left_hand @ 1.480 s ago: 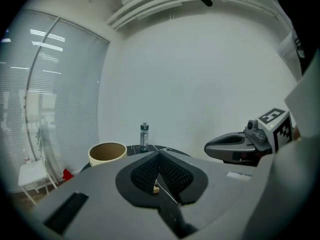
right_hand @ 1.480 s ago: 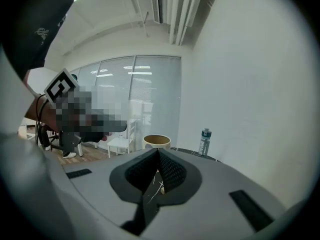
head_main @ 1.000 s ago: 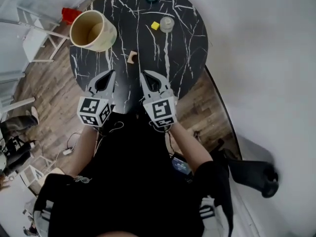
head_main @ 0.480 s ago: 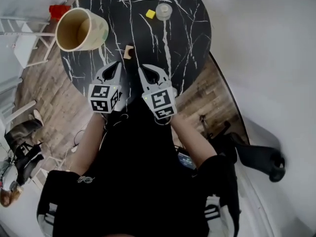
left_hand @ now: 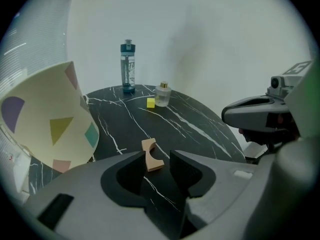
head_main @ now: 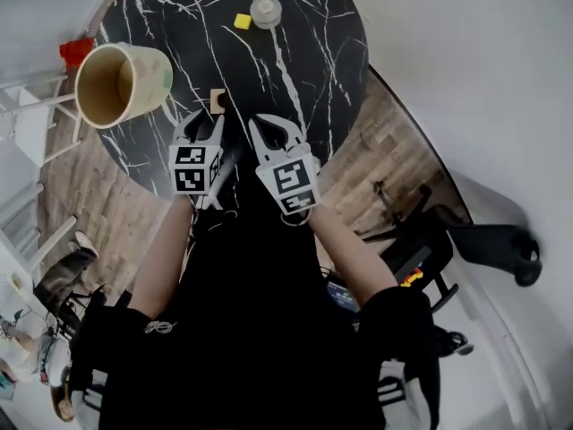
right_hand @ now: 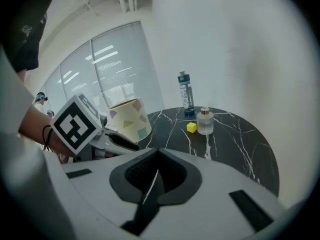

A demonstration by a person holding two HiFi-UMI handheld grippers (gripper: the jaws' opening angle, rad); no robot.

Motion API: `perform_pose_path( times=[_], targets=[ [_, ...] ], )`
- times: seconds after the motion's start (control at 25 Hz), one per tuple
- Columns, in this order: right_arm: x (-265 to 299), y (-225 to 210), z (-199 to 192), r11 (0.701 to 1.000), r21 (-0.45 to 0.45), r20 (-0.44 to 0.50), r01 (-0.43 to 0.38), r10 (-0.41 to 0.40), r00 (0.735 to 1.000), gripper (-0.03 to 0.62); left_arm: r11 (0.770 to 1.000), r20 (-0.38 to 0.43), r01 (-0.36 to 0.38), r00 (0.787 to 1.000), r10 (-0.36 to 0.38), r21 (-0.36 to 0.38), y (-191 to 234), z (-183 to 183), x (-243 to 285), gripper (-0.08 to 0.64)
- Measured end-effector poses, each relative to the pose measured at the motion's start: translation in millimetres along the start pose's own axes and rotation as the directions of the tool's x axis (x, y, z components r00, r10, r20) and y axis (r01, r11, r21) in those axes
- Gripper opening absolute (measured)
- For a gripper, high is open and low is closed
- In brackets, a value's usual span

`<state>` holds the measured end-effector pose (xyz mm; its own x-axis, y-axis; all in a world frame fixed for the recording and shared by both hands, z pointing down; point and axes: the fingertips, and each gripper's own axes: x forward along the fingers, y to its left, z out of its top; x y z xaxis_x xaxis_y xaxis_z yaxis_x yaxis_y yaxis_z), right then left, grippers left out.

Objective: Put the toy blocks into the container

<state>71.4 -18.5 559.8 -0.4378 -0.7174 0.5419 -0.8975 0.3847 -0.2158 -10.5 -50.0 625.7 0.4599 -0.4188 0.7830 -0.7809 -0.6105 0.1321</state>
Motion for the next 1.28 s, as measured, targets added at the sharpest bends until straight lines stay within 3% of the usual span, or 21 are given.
perform_pose_path(
  times=[0.2, 0.36, 0.56, 0.68, 1.28],
  targets=[
    [-3, -3, -7, 0.999, 0.022, -0.011, 0.047, -0.047, 0.999, -0.003, 0.999, -0.066, 0.025, 0.998, -0.023, 0.033, 1, -13, 20, 0.178],
    [-8, -9, -14, 0.996, 0.042, -0.018, 0.074, -0.073, 0.997, -0.003, 0.998, -0.072, 0.019, 0.997, -0.015, 0.056, 3, -12, 34, 0.209],
    [-13, -11, -15, 0.994, 0.052, -0.018, 0.099, -0.098, 0.995, -0.003, 0.998, -0.085, 0.062, 0.995, -0.059, 0.029, 4, -17, 46, 0.201],
    [-15, -12, -13, 0.994, 0.046, -0.014, 0.098, -0.097, 0.995, -0.003, 0.997, -0.084, 0.072, 0.994, -0.072, -0.003, 8, -17, 43, 0.152],
    [15, 23, 2, 0.997, -0.057, -0.033, -0.049, 0.047, 0.998, -0.003, 0.991, 0.017, -0.006, 1.0, 0.009, -0.132, 35, -24, -2, 0.132]
  ],
)
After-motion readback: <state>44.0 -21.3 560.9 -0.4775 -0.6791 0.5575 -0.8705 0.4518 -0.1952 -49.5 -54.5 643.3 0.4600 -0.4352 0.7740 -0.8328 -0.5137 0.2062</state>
